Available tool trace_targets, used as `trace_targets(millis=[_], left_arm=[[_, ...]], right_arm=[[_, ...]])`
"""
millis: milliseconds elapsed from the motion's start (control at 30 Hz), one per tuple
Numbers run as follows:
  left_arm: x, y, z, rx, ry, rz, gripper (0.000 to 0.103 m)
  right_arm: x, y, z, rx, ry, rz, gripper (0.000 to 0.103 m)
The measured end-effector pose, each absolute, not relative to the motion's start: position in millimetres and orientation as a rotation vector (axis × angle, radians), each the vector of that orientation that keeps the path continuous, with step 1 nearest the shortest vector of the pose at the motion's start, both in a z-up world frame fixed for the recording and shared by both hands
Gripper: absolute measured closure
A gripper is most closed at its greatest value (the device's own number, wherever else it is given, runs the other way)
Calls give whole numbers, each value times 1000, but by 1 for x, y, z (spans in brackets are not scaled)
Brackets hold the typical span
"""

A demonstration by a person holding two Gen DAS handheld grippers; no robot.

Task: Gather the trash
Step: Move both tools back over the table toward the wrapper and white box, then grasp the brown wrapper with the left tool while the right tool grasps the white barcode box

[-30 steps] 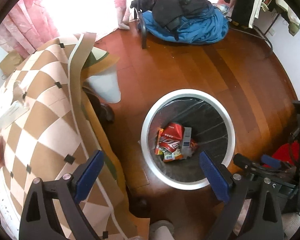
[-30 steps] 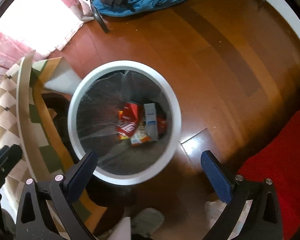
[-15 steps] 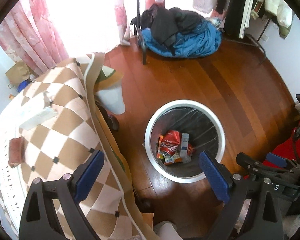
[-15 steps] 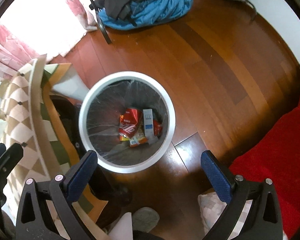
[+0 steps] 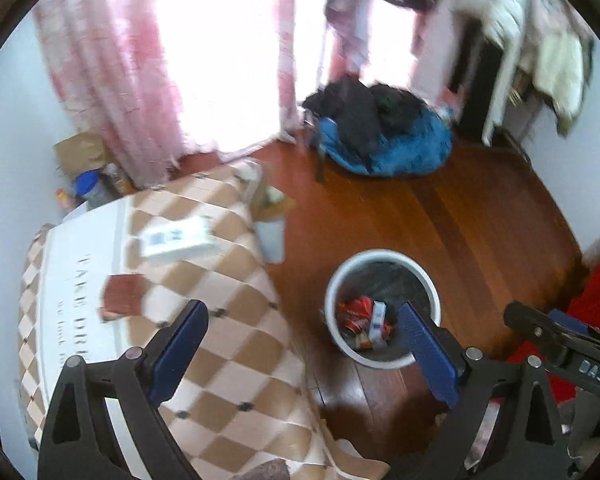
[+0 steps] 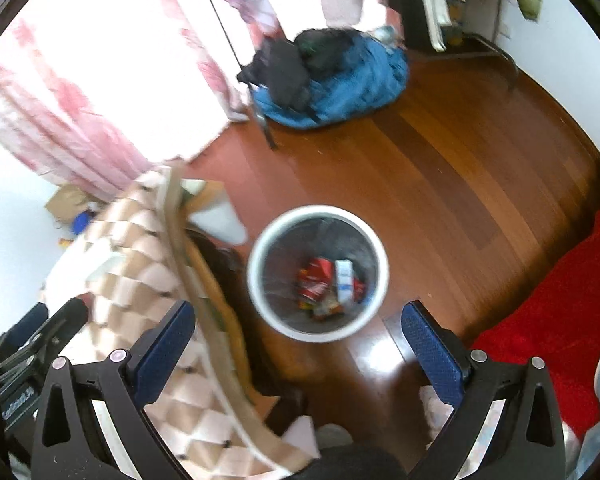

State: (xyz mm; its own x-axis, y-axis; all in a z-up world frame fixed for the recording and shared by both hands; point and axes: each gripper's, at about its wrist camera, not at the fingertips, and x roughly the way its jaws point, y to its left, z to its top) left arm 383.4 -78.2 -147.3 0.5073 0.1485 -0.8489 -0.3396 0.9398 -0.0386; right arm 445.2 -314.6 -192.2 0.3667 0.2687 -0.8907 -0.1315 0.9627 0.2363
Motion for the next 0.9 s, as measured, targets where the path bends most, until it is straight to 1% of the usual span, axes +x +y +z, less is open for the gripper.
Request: trace_targets(millis=[100,167,267,433,600,767,833,867,900], left_arm=[[365,-30,-137,-243,959,430,5],[353,-1,-140,-250,950,521,5],[334,56,-170,-295,1016,641,5],[307,129,-235,-398,1127,768,5],[292,177,-282,-449,1188,842,5],[288,201,-304,-489,1199,863,5],[289,206,-306,-492,1202,862,5],[289,207,-307,-491,1200,858,5],[291,207,-306,-488,1201,853,5]], right_arm=[[443,-273,-173,82,1167,344,0],[444,-232,-168,17,1181,422,0],[443,-160,-174,-134,1199,529,0],[445,-33,-213,-373,1245,710,0],[457,75,-265,-688,1237,761,0],[470,147,-308,-973,1183,789,0],[475,161,-323,-1035,1200,796,0],[479,166,-329,-1041,1223,804,2],[482,169,-332,-1038,1245,811,6]])
